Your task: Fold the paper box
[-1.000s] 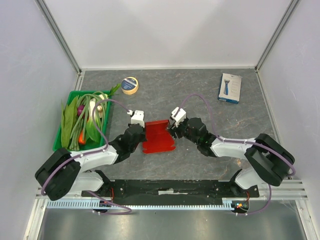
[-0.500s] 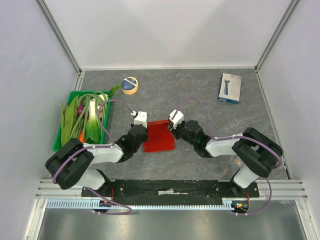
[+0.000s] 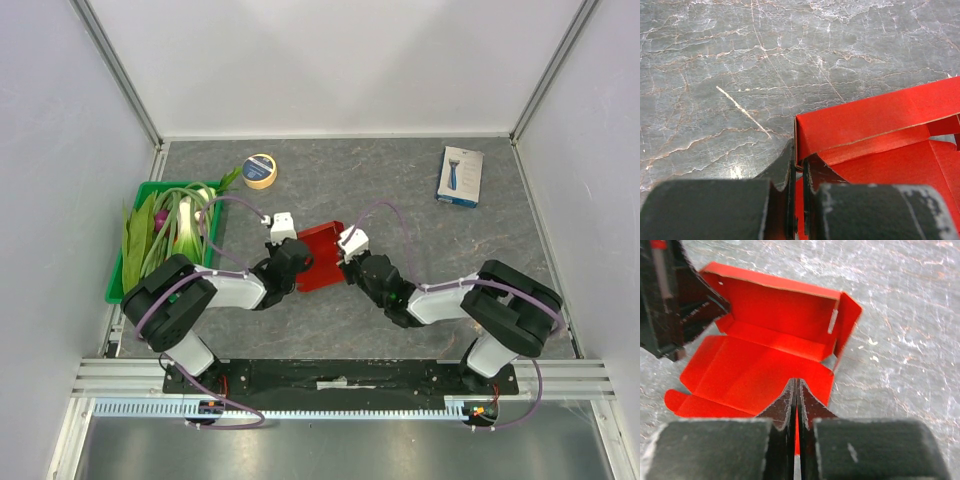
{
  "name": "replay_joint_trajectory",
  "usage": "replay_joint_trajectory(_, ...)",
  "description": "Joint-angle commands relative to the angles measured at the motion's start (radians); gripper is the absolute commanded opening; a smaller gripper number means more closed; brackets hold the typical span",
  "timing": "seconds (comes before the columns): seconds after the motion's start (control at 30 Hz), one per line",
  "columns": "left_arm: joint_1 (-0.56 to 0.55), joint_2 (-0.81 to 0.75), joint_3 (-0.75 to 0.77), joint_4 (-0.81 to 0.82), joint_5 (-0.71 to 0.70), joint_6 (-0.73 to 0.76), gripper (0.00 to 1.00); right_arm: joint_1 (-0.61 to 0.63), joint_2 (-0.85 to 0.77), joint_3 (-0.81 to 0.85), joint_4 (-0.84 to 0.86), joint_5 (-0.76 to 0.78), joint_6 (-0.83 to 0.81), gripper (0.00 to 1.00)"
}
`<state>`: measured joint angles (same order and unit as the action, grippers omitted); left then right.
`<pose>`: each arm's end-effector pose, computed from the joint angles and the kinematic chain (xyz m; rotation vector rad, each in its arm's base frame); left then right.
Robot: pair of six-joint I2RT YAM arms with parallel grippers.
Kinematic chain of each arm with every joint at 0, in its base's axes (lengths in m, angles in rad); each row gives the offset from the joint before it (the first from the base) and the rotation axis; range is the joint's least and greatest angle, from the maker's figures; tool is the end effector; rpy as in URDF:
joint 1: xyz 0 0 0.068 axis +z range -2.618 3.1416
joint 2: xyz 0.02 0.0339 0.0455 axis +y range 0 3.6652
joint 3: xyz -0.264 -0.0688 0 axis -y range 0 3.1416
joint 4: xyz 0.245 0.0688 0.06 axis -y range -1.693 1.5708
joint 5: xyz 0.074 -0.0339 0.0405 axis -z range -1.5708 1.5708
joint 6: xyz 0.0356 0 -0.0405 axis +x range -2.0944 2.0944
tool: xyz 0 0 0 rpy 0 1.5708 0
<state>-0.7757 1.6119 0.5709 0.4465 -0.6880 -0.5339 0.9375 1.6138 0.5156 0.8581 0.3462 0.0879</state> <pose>0.2232 -0.1873 0.1393 -0.1354 2.0146 -0.0778 0.1877 0.2352 0.1609 -0.5166 1.7410 0.4184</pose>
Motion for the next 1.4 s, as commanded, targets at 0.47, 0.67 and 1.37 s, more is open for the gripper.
replay_joint_trajectory(0.47, -0.002, 0.051, -0.183, 0.411, 0.269, 0.446, 0.02, -0.292, 0.09, 0.569, -0.855, -0.661, -0.103, 0.86)
replay_joint_trajectory(0.67, -0.002, 0.086, -0.177, 0.462, 0.286, 0.468, 0.02, -0.295, 0.233, 0.627, -0.722, -0.835, 0.143, 0.72)
replay_joint_trajectory(1.37, -0.04, 0.212, -0.071, 0.373, -0.061, 0.183, 0.02, -0.282, 0.204, 0.307, -0.378, -0.702, 0.714, 0.49)
